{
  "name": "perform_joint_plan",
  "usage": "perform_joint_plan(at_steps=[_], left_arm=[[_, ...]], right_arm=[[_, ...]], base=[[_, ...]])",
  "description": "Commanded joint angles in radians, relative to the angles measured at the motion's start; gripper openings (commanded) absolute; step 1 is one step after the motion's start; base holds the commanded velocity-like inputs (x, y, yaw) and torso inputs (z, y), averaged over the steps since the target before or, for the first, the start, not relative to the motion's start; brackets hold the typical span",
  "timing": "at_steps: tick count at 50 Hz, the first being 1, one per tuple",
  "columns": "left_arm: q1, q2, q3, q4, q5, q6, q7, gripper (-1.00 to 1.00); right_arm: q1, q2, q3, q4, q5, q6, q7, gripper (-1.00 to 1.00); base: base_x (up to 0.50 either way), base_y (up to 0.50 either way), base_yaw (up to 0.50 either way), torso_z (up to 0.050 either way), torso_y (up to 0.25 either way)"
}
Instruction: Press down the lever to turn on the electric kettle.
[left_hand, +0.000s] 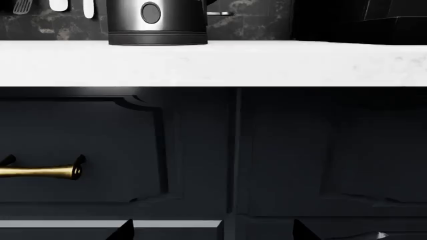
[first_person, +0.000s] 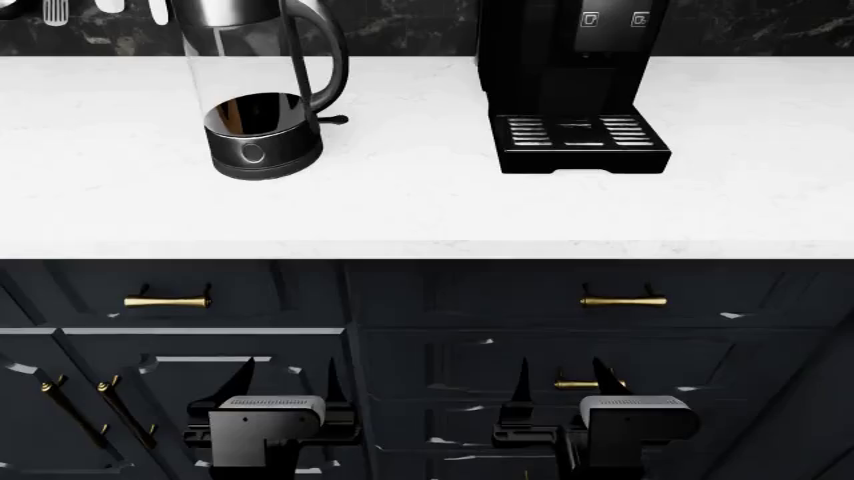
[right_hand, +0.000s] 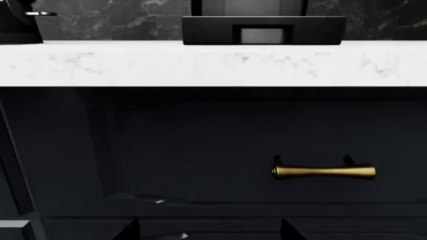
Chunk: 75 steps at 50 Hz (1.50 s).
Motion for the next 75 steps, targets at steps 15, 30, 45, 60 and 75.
perform_joint_plan(at_steps=[15,30,45,60,75], left_arm=[[-0.002,-0.056,0.069,-0.015,-0.042,0.032,-0.052,1.00],[0.000,-0.077,0.096,-0.018,-0.068,0.047,-0.068,1.00],[-0.006,-0.092,0.120,-0.022,-0.086,0.046,-0.082,1.00],[-0.001,-0.110,0.144,-0.014,-0.094,0.068,-0.096,1.00],[-0.001,-0.124,0.159,-0.010,-0.105,0.070,-0.112,1.00]], right_arm=[[-0.007,0.060,-0.065,-0.010,0.038,-0.031,0.034,1.00],[-0.022,0.087,-0.106,0.002,0.034,-0.088,0.046,1.00],[-0.041,0.113,-0.140,-0.010,0.022,-0.121,0.063,1.00],[-0.059,0.137,-0.167,-0.021,0.020,-0.162,0.065,1.00],[-0.066,0.149,-0.184,-0.038,0.047,-0.161,0.061,1.00]], base=[[0.00,0.05,0.00,0.000,0.000],[0.00,0.50,0.00,0.000,0.000],[0.00,0.25,0.00,0.002,0.000],[0.00,0.00,0.00,0.050,0.029],[0.00,0.00,0.00,0.050,0.033]])
